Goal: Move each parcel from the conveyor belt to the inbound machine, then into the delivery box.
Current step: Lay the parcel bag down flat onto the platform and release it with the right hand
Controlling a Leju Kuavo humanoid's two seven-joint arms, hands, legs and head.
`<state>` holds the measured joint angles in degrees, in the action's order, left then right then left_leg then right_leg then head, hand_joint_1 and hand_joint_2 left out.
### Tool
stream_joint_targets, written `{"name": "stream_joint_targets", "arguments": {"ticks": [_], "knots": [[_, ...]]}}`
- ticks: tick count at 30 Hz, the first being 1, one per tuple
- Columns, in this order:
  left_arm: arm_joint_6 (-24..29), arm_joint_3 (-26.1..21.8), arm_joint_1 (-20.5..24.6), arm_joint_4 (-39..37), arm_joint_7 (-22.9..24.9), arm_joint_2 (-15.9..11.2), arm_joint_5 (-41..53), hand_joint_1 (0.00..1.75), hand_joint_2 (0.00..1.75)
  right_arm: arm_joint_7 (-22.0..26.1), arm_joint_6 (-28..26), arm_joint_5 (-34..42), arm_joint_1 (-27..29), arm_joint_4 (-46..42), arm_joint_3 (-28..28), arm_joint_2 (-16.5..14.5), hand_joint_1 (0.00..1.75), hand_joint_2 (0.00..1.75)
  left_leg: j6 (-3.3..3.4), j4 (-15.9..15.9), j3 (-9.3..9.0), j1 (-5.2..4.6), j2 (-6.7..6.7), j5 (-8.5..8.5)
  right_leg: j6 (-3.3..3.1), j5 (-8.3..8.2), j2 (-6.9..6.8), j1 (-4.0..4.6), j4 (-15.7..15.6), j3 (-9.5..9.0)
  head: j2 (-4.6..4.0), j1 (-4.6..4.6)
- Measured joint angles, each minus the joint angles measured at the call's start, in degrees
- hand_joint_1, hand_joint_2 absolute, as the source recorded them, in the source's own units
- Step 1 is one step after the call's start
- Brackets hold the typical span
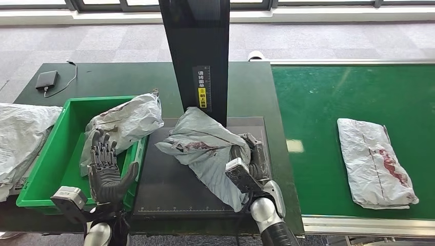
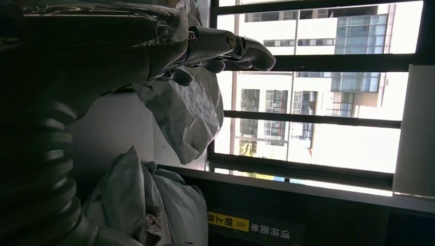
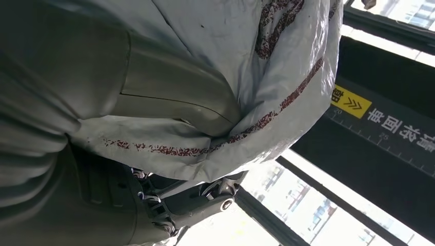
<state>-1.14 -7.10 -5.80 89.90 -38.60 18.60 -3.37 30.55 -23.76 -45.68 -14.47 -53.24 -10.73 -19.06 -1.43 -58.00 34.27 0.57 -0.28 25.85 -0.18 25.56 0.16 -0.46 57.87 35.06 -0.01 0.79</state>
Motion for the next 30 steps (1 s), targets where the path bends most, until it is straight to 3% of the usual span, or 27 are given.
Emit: {"name": "stream_joint_targets", "arguments": {"ticks": [3,11,20,25,30], "knots": [[0.0,0.0,0.0,0.0,0.0,0.0,0.0,0.0,1.75,-0.1,0.3,0.4,-1.7,3.1,0.0,-0.4,0.0,1.75,0.0,0.0,-0.01,0.0,0.01,0.0,-0.02,-0.01,0.02,0.0,0.0,0.01,0.01,0.0],[0.6,0.0,0.0,0.0,-0.4,0.0,0.0,0.0,1.75,-2.0,-4.9,1.0,-5.0,10.6,0.2,-0.9,0.0,1.75,0.0,0.0,-0.01,-0.01,0.02,0.0,-0.02,-0.01,0.02,0.0,0.0,0.04,0.0,0.0],[1.0,0.0,0.0,0.0,-0.4,0.0,0.0,0.0,1.75,-3.4,-8.0,-0.5,-5.0,12.2,1.5,-0.9,0.0,1.75,0.0,0.0,-0.02,-0.01,0.03,0.01,-0.02,-0.01,0.06,0.0,0.0,0.06,0.01,0.0],[1.1,0.0,-0.1,0.4,-0.3,0.0,0.0,0.0,1.75,-3.9,-11.7,-2.3,-3.9,10.6,2.3,-0.9,0.0,1.75,0.0,0.0,-0.02,-0.01,0.04,0.01,-0.02,-0.01,0.07,0.0,0.0,0.07,0.0,0.0],[1.3,0.0,-0.2,1.2,-0.3,0.0,0.0,0.0,1.75,0.4,-16.3,-0.5,-1.6,2.8,4.7,-0.7,0.0,1.75,0.0,0.0,-0.02,-0.02,0.03,0.01,-0.02,-0.01,0.07,-0.01,0.0,0.08,-0.01,0.01]]}}
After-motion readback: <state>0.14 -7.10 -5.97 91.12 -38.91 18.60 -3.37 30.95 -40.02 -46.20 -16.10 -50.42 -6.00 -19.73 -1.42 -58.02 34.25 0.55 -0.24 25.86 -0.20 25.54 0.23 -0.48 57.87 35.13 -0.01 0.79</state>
